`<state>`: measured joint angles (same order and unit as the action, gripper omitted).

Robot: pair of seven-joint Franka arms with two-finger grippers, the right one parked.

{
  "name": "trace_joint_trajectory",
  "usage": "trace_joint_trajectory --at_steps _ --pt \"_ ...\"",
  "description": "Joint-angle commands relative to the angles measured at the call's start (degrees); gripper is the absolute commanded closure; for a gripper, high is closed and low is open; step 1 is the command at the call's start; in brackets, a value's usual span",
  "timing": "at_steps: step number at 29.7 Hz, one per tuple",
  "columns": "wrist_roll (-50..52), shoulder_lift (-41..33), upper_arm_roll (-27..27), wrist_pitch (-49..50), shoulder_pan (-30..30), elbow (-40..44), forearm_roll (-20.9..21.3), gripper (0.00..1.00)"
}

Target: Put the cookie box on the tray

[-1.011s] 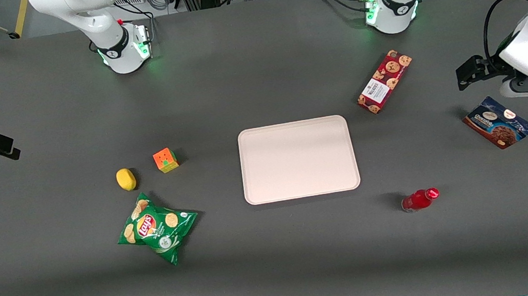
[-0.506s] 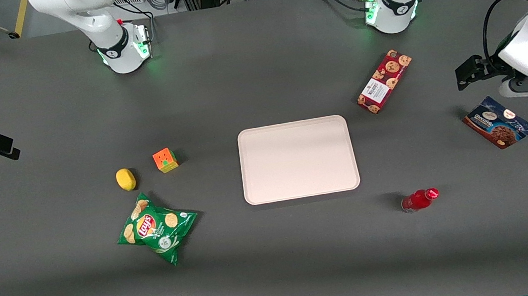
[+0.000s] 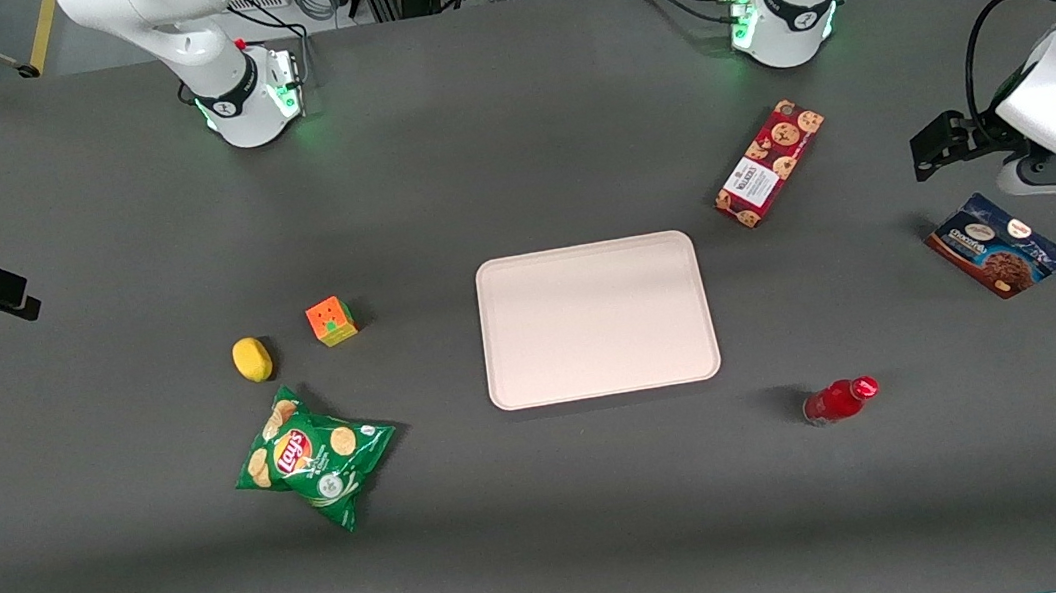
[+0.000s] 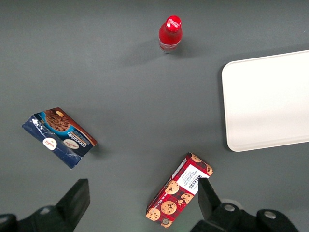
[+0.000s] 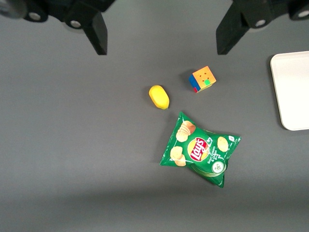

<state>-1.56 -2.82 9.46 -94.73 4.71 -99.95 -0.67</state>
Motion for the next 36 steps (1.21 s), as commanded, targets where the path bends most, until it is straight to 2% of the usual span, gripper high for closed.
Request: trace_joint_trajectory --at_steps 1,23,29,36 --pt "0.94 0.09 -0.05 0.95 -0.50 0.81 0.49 0.00" --pt "2.53 1.23 -0.67 0.33 0.03 0.72 0.84 0.00" --pt "-0.54 1.68 -5.58 -0.37 0.38 0.72 1.20 0.00" --pt "-10.29 2.64 -13.40 -0.98 0.47 1.25 2.86 0.00"
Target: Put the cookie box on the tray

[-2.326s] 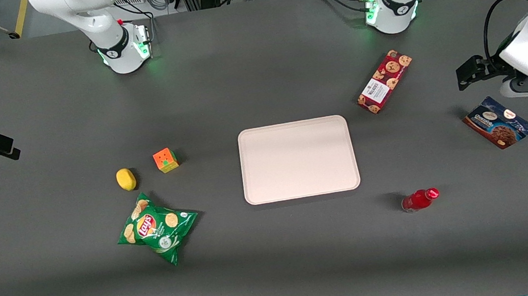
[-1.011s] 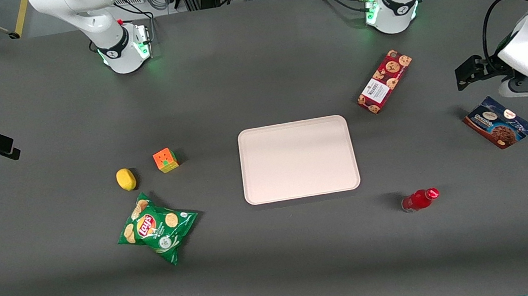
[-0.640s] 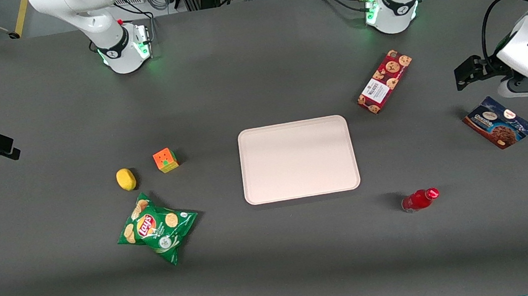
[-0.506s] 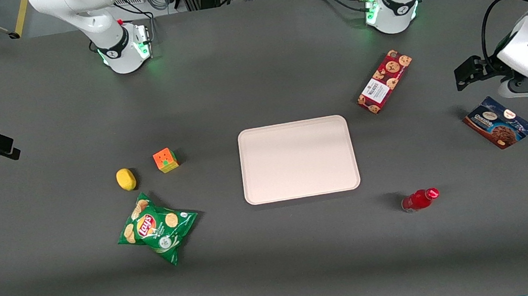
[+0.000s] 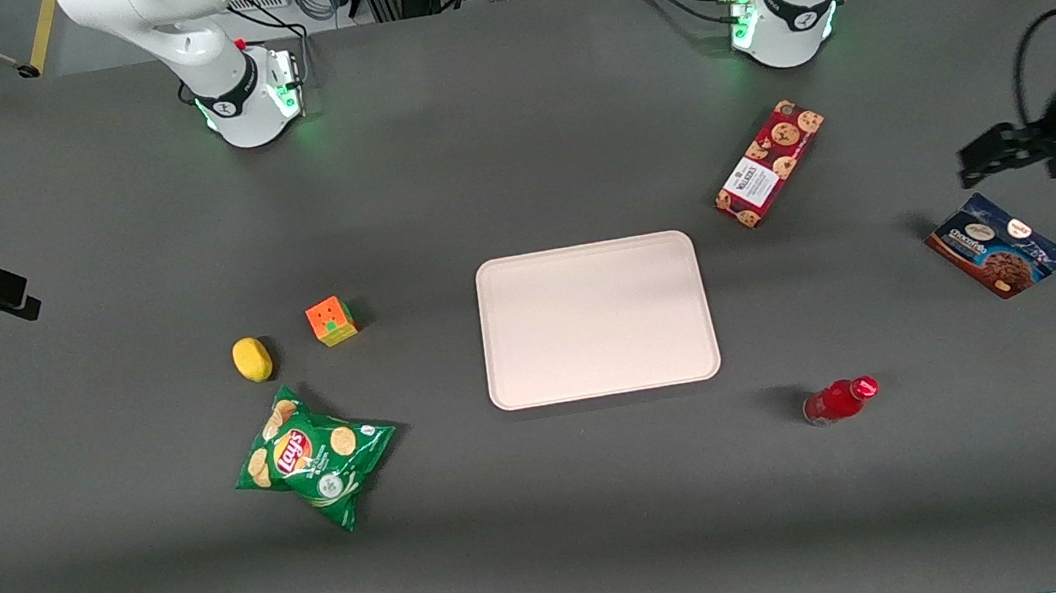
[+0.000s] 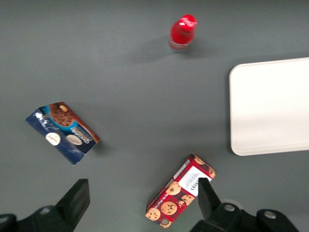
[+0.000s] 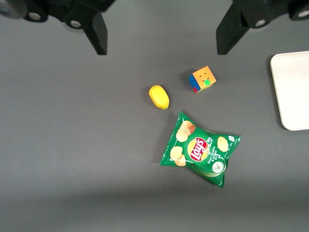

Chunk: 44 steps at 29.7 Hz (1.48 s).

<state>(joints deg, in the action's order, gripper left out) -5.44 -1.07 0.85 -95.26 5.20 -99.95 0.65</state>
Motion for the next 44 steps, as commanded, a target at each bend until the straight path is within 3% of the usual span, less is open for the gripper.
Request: trace_joint_trajectory --at_steps 1,6,10,14,21,30,38,44 --pt "-8.25 1.06 -6.03 -0.97 -0.02 1.25 1.54 0.00" --pt "-14.25 1.24 -12.62 -1.68 -0.02 1.25 1.37 0.00" --pt "-13.37 1.50 -13.51 -1.15 -0.11 1.25 1.98 0.00" --pt "-6.36 1.51 -13.86 0.16 -0.02 1.25 1.64 0.00" --pt "14.82 2.03 -13.25 2.98 -0.55 2.74 2.42 0.00" --pt "17.39 4.40 -13.86 3.15 -0.02 1.95 1.55 0.00" --pt "17.57 6.69 -14.56 -1.94 0.68 -3.67 -1.00 0.00" --pt "16.96 7.31 -14.65 -12.47 0.95 -12.18 -3.55 0.00"
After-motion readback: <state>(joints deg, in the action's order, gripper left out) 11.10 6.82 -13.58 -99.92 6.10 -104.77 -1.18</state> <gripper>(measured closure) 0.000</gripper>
